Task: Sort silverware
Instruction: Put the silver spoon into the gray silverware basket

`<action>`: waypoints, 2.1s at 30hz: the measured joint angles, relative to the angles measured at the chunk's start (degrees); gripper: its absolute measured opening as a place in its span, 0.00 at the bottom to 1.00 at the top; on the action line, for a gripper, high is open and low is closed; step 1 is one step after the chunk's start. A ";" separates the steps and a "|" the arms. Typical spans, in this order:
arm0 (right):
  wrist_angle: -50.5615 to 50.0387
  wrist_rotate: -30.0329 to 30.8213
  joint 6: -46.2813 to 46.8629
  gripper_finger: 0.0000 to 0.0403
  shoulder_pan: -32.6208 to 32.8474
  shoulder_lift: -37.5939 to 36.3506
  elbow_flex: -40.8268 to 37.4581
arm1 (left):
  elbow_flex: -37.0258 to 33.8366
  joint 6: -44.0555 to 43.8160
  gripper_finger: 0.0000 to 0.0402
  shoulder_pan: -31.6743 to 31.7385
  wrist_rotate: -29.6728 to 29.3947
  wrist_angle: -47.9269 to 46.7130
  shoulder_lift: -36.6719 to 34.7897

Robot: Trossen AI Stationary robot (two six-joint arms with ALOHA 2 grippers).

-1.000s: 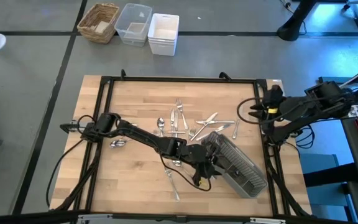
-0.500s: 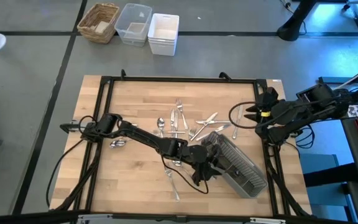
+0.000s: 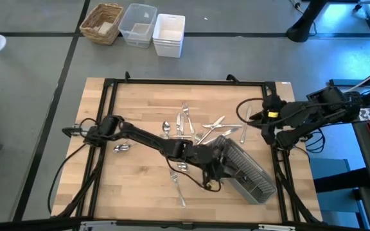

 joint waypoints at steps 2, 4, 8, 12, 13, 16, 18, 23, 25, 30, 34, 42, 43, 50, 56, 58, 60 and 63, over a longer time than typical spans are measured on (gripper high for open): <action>3.58 -4.71 2.71 0.29 0.01 0.25 0.03 | 0.31 -3.91 0.30 -0.08 -1.00 -0.91 -2.97; 6.81 -8.69 5.55 0.29 0.18 0.72 0.04 | 0.50 -6.82 0.30 -0.14 -2.60 -5.65 -6.29; 8.69 -11.48 12.03 0.29 3.61 3.84 0.07 | 0.28 -8.71 0.30 0.82 -5.45 -23.26 -11.95; 8.66 -11.89 20.02 0.29 7.68 8.92 0.04 | 0.33 -8.73 0.30 2.70 -5.60 -37.79 -17.53; 8.77 -11.87 22.16 0.29 8.71 10.23 0.04 | 0.39 -8.73 0.30 3.32 -5.55 -41.26 -18.55; 9.29 -12.28 28.80 0.29 11.00 14.78 0.04 | 0.37 -8.84 0.30 5.12 -5.01 -50.06 -20.48; 9.49 -13.03 33.46 0.29 11.90 17.76 0.04 | 0.24 -8.96 0.30 6.26 -4.97 -55.50 -21.21; 9.01 -16.60 43.42 0.29 12.81 24.30 0.04 | 0.28 -9.76 0.30 8.19 -4.93 -63.03 -22.30; 8.94 -19.12 46.21 0.29 12.81 26.42 0.04 | 0.25 -9.94 0.30 8.58 -4.77 -65.24 -22.07; 6.86 -24.58 49.43 0.29 12.81 30.83 0.04 | 0.26 -9.48 0.30 8.62 -4.65 -66.55 -21.98; 2.86 -25.19 51.77 0.29 12.81 32.63 0.04 | 0.26 -8.14 0.30 8.50 -4.60 -66.84 -21.98; -0.48 -20.64 52.91 0.29 12.77 33.51 0.04 | 0.26 -8.01 0.30 8.50 -4.58 -66.86 -21.98; -0.47 -19.71 52.89 0.29 12.76 33.51 0.07 | 0.26 -8.02 0.30 8.51 -4.58 -66.86 -21.98; -1.48 -18.19 53.91 0.29 12.76 33.79 0.09 | 0.26 -8.03 0.30 8.49 -4.58 -66.86 -21.98; -1.80 -18.19 52.30 0.29 12.76 34.70 0.09 | 0.26 -8.20 0.30 8.50 -4.58 -66.87 -21.96; -1.77 -18.17 52.27 0.29 12.76 34.70 0.09 | 0.26 -8.23 0.30 8.49 -4.58 -66.91 -21.96; -1.72 -18.17 52.49 0.29 12.76 34.69 0.09 | 0.26 -8.36 0.30 8.51 -4.58 -66.95 -21.94; -1.96 -18.17 52.54 0.29 12.76 34.79 0.09 | 0.26 -8.53 0.30 8.51 -4.58 -66.96 -21.92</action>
